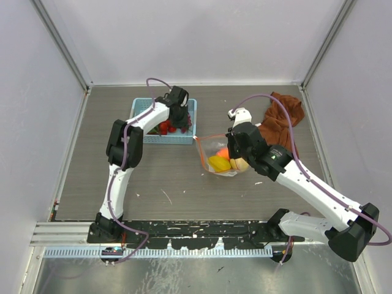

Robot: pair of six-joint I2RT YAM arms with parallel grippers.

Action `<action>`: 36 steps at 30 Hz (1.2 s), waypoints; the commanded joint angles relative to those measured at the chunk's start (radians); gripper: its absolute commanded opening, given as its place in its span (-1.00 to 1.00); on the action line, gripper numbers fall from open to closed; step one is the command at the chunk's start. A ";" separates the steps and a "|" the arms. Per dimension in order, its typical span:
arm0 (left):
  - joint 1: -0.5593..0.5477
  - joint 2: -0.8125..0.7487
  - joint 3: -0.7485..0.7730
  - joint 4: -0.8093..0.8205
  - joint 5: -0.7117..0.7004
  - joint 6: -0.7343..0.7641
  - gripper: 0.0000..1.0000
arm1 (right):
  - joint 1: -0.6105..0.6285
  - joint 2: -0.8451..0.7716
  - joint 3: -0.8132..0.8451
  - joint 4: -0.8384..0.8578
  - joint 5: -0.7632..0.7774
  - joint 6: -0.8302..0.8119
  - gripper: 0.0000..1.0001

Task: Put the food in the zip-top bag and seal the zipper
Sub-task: Pick up the fake fruit from the bin, then place the fake fruit in the zipper food storage bag.

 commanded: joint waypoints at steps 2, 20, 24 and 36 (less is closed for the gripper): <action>0.008 -0.125 -0.082 0.055 -0.003 0.031 -0.69 | -0.002 -0.011 0.003 0.054 -0.002 0.005 -0.99; 0.008 -0.485 -0.300 0.167 0.015 0.008 -1.00 | -0.002 -0.019 0.002 0.064 -0.009 0.014 -0.99; 0.008 -0.598 -0.369 0.195 0.027 -0.008 -1.00 | -0.002 -0.017 -0.002 0.069 -0.011 0.014 -0.99; -0.055 -0.939 -0.580 0.243 0.109 -0.058 -1.00 | -0.002 -0.012 -0.012 0.092 -0.015 0.023 -0.99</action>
